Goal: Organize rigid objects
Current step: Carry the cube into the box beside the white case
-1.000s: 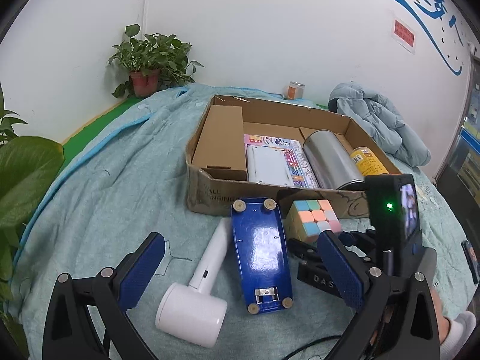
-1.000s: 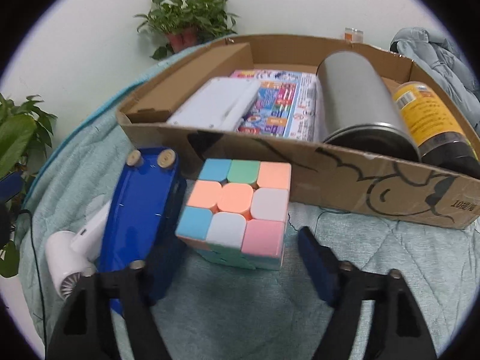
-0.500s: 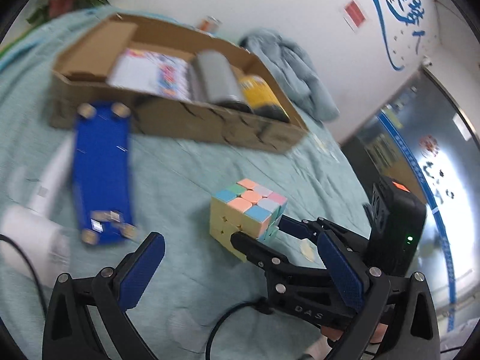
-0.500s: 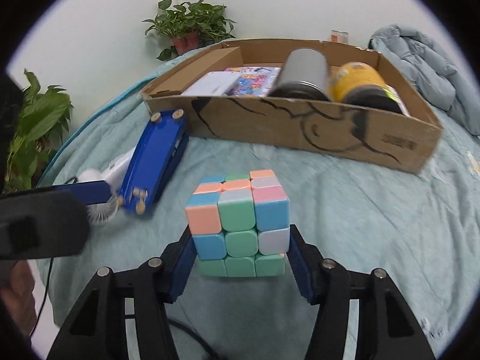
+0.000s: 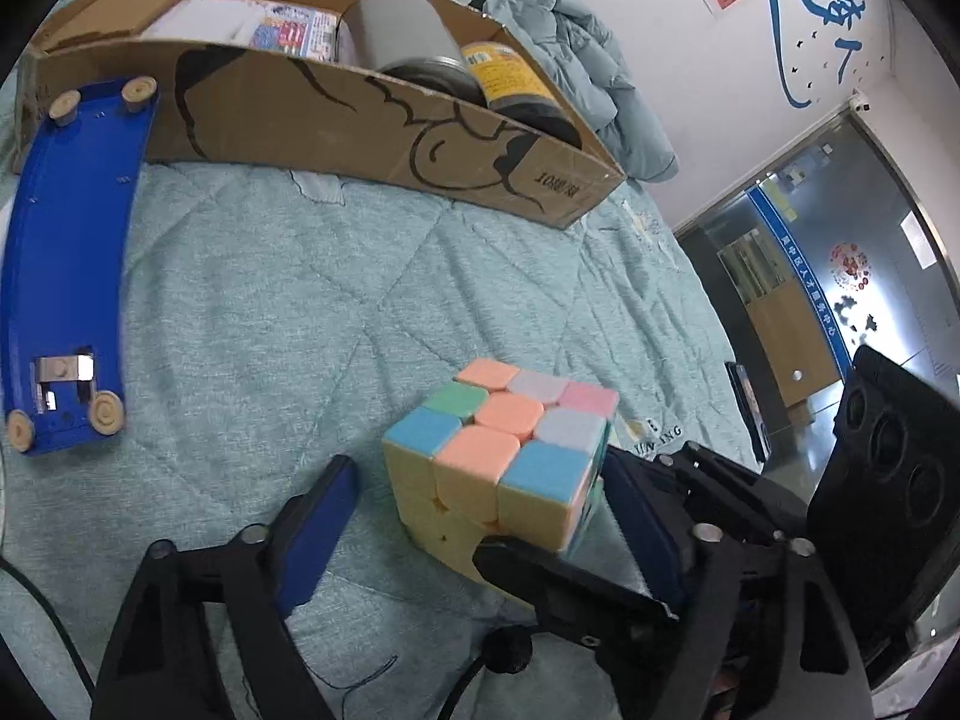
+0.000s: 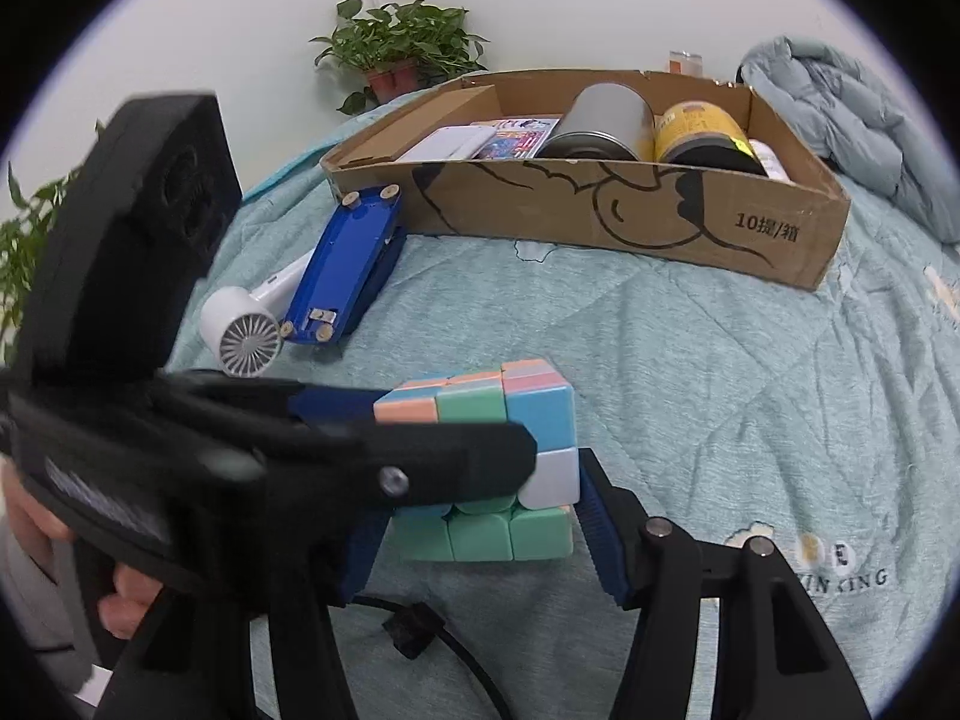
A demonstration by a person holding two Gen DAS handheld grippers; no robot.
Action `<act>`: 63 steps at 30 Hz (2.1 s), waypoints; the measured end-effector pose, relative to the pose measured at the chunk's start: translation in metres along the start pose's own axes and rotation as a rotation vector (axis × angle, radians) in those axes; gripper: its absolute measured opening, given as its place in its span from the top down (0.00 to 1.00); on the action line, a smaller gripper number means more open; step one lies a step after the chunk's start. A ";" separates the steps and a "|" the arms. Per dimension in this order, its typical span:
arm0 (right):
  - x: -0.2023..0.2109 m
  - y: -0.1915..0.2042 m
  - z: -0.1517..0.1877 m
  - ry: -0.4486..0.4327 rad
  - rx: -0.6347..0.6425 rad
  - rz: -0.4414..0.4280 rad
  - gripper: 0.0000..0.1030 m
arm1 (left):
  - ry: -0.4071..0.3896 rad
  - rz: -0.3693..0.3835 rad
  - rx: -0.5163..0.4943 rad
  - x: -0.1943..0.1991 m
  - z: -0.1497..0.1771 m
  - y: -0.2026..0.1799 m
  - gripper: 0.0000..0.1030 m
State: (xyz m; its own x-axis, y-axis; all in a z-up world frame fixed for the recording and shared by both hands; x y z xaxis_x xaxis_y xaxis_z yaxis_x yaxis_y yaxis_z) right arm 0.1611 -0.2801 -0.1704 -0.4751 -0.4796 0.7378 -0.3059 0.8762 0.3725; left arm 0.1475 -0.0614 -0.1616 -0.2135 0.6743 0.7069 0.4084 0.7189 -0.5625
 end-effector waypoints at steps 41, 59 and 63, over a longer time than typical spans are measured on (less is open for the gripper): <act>-0.040 0.016 -0.192 -0.130 -0.057 -0.076 0.44 | -0.062 0.010 -0.015 0.076 -0.231 0.066 0.38; -0.091 -0.003 -0.186 -0.017 -0.279 0.050 0.44 | 0.030 0.037 0.056 0.030 -0.255 0.115 0.18; -0.094 -0.001 -0.188 -0.001 -0.310 0.068 0.44 | -0.007 -0.010 0.057 0.039 -0.260 0.117 0.15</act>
State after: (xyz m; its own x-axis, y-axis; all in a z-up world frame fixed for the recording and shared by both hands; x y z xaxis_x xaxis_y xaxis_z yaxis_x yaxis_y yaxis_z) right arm 0.3617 -0.2271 -0.1342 -0.4868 -0.4193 0.7663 -0.0073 0.8792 0.4764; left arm 0.4178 0.0054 -0.0880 -0.2233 0.6683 0.7096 0.3547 0.7337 -0.5795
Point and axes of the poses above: each gripper's, at about its wrist camera, not at the fingertips, and x roughly against the way its jaws point, y to its left, z to its underside, the point moved 4 cm from there along -x, roughly the way its jaws point, and after that the axes turned 4 degrees about -x, right-handed, at the moved point
